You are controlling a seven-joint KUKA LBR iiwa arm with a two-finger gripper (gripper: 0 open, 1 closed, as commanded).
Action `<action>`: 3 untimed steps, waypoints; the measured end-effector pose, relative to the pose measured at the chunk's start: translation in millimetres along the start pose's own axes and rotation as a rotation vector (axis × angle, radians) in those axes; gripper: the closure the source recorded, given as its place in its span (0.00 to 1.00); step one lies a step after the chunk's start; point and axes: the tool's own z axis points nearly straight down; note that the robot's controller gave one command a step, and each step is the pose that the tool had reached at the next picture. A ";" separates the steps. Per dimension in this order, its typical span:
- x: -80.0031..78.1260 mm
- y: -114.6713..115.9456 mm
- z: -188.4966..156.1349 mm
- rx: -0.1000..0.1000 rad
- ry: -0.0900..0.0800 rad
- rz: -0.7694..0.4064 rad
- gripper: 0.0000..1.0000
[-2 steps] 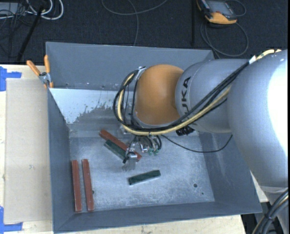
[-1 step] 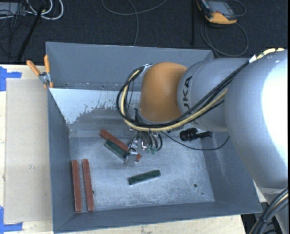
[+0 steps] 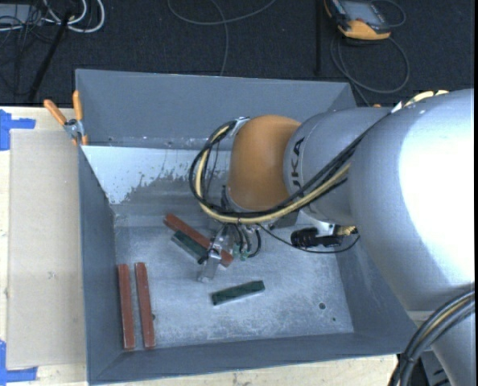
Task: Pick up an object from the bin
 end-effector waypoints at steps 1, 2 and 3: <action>-0.1 -0.1 0.4 -0.001 -0.002 0.000 0.00; -0.2 0.1 -0.1 -0.002 -0.003 0.000 1.00; -1.5 0.3 -67.1 -0.005 -0.008 -0.001 1.00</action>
Offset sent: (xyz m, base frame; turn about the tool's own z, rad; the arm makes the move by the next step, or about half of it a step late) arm 0.0000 0.0000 0.0000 0.0000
